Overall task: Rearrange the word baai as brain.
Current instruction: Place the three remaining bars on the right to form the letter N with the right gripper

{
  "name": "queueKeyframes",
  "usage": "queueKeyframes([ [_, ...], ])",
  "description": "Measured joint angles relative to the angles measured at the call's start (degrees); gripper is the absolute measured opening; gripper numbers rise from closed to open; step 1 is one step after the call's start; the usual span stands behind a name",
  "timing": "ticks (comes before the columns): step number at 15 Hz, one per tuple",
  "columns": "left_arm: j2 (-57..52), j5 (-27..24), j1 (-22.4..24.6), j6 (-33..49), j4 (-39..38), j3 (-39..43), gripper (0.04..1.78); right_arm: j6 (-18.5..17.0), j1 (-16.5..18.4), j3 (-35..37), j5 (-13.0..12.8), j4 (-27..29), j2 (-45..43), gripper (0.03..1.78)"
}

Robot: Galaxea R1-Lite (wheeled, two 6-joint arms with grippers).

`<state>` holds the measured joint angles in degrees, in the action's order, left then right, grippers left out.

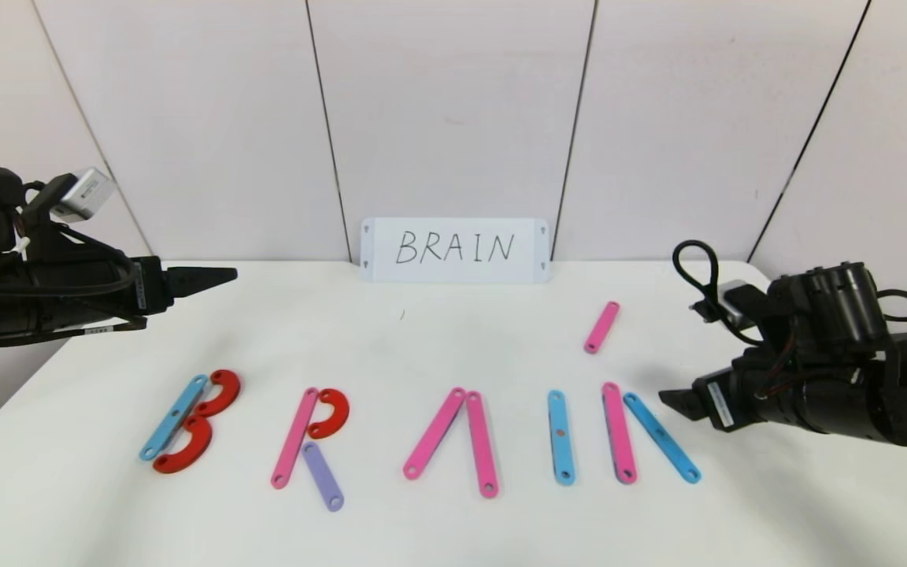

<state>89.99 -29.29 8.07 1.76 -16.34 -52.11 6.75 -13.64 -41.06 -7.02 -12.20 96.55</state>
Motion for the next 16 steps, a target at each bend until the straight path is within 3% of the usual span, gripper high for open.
queueKeyframes([
  [4,0.0,0.0,0.0,0.0,0.0,0.0,1.73,-1.2,-0.7,-7.1,0.1,0.0,2.8,1.73],
  [6,0.1,0.0,0.0,0.0,0.0,0.0,1.73,-4.2,-2.1,-12.3,-0.8,0.2,5.8,1.73],
  [8,0.2,0.0,0.0,0.0,0.0,0.0,1.73,-10.4,-4.3,-17.3,-4.5,0.1,9.5,1.73],
  [12,0.2,0.0,0.0,0.0,-0.1,0.0,1.73,-24.5,-9.6,-25.3,-15.6,1.2,17.5,1.73],
  [14,0.2,0.0,0.0,0.0,-0.1,0.0,1.73,-27.9,-11.1,-27.1,-20.7,1.3,20.3,1.73],
  [16,0.2,0.0,0.0,0.0,-0.1,0.0,1.73,-30.2,-12.3,-28.1,-21.8,1.4,22.6,1.73],
])
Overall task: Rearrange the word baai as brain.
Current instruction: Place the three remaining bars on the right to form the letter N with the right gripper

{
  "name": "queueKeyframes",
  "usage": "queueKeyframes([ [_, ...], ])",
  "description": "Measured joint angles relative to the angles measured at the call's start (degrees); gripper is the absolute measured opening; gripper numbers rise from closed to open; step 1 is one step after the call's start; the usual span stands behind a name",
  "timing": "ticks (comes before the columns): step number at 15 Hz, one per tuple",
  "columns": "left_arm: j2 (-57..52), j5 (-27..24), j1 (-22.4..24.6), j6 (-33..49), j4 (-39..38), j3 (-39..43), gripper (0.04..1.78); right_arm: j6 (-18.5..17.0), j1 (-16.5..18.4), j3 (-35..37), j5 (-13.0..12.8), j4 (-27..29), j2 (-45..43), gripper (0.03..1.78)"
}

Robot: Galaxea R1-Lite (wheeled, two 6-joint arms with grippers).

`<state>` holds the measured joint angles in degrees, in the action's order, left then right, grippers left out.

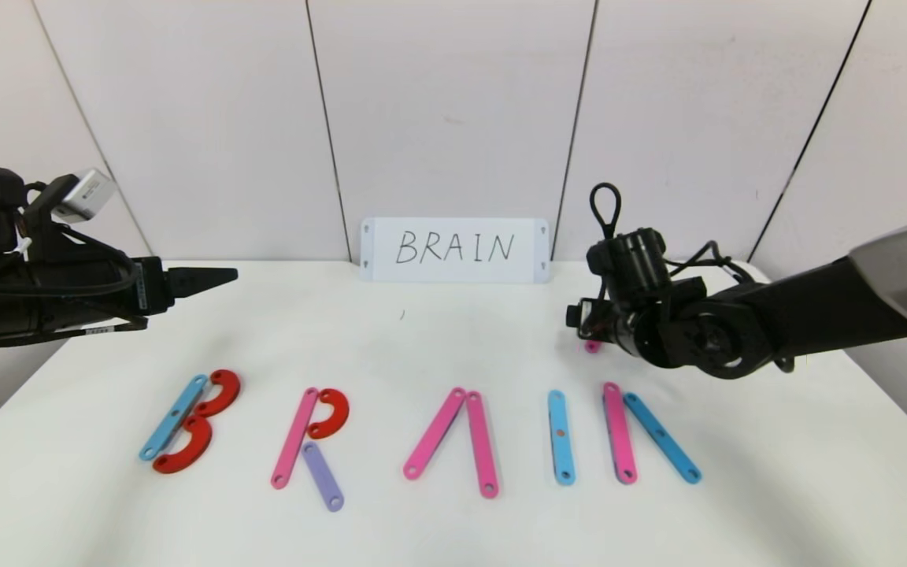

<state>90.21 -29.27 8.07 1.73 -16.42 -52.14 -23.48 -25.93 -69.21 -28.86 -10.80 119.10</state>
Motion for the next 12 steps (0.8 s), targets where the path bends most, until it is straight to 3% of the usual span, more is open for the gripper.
queueKeyframes([
  [5,0.0,0.0,0.0,0.0,0.0,0.0,1.73,-2.8,0.6,-4.1,-1.1,0.0,5.3,1.73],
  [12,0.1,0.0,0.0,0.0,0.0,0.0,1.73,-3.4,2.2,-7.2,-1.1,0.1,8.7,1.73],
])
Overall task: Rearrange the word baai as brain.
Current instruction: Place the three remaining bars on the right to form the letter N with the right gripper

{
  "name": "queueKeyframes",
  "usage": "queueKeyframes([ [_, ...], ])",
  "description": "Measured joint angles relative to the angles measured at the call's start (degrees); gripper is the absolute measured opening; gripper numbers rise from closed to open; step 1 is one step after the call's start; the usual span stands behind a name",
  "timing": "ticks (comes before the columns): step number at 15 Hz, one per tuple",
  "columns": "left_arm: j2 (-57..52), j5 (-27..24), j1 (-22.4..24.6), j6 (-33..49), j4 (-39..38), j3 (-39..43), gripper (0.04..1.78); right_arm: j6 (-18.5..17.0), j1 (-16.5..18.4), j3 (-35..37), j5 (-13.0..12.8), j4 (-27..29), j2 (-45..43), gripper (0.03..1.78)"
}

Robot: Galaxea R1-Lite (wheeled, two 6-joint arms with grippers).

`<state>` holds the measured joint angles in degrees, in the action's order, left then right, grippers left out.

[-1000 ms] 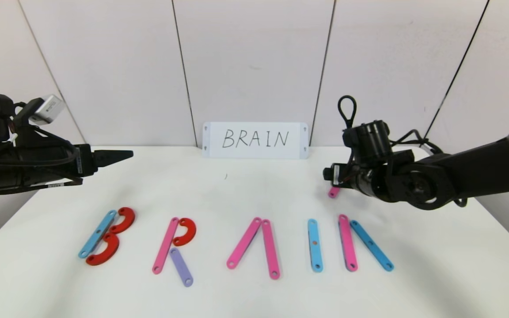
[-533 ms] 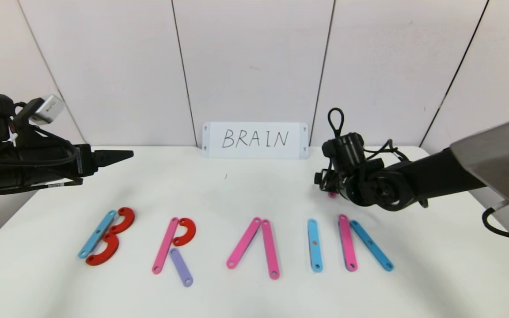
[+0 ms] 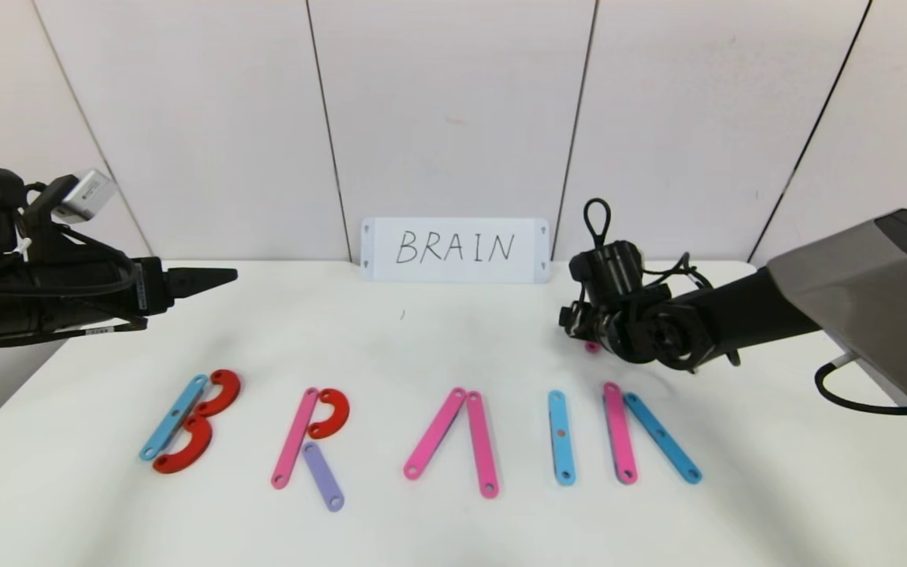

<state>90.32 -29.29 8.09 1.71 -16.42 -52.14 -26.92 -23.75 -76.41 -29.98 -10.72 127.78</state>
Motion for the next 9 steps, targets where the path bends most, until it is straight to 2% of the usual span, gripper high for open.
queueKeyframes([
  [9,0.1,0.0,0.0,0.0,0.0,0.0,1.73,-0.1,1.3,-1.8,0.0,0.0,2.6,1.73],
])
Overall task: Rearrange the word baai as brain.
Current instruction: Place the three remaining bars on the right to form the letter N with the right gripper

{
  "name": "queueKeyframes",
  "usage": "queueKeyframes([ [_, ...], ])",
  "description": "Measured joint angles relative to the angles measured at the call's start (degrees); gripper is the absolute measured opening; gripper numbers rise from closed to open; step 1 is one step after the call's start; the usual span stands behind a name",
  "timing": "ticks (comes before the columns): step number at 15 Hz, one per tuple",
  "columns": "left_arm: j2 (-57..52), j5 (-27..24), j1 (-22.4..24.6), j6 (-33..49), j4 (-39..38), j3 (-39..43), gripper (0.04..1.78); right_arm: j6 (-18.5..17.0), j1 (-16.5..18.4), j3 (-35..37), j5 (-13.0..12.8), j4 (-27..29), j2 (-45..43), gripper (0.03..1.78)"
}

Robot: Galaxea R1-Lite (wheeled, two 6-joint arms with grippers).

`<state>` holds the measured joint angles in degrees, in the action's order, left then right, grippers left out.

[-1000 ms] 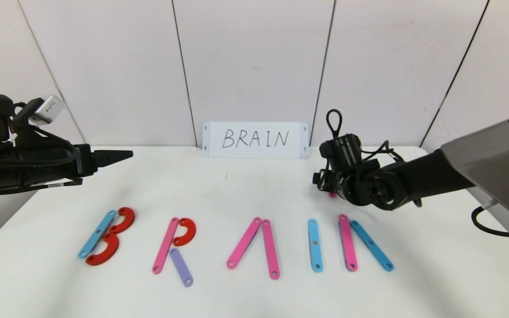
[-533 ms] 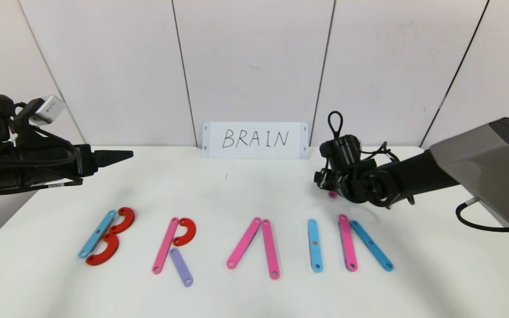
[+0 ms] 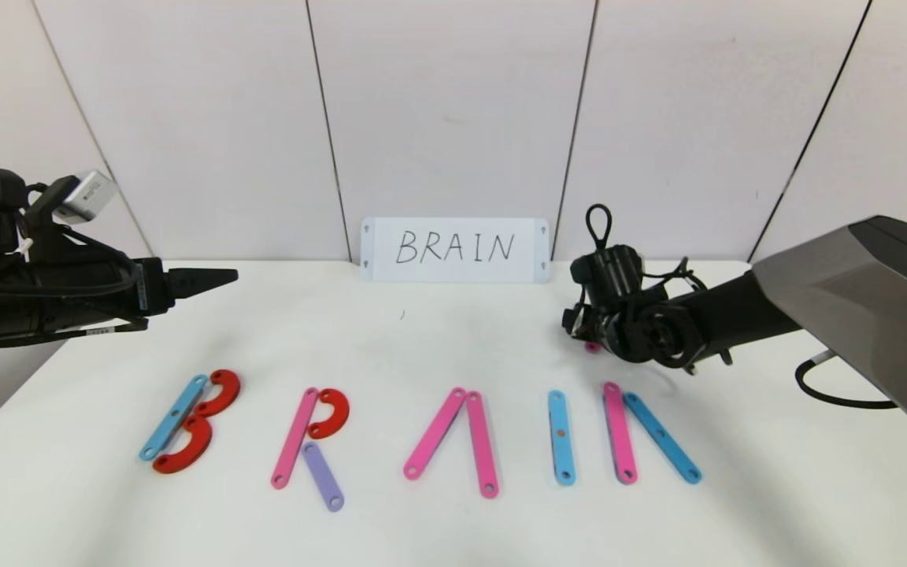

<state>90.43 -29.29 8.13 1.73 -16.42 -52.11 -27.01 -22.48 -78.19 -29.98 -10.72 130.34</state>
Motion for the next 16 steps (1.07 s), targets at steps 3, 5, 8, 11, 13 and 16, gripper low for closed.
queueKeyframes([
  [3,0.0,0.0,0.0,0.0,0.0,0.0,1.73,0.0,0.0,-0.1,0.0,0.0,0.3,1.73],
  [5,0.0,0.0,0.0,0.0,0.0,0.0,1.73,0.0,0.0,-0.1,0.0,0.0,0.4,1.70],
  [8,0.0,0.0,0.0,0.0,0.0,-0.1,1.73,0.0,0.0,-0.1,-0.1,0.0,0.6,1.47],
  [11,0.1,0.0,0.0,0.0,0.0,-0.1,1.73,0.0,0.0,-0.1,-0.1,0.1,0.6,1.00],
  [13,0.1,0.0,0.0,0.0,0.0,-0.1,1.73,0.1,0.1,-0.1,-0.2,1.7,0.4,0.63],
  [16,0.1,0.0,0.0,0.0,0.0,-0.1,1.73,0.6,0.4,0.0,-0.2,3.3,-0.5,0.31],
])
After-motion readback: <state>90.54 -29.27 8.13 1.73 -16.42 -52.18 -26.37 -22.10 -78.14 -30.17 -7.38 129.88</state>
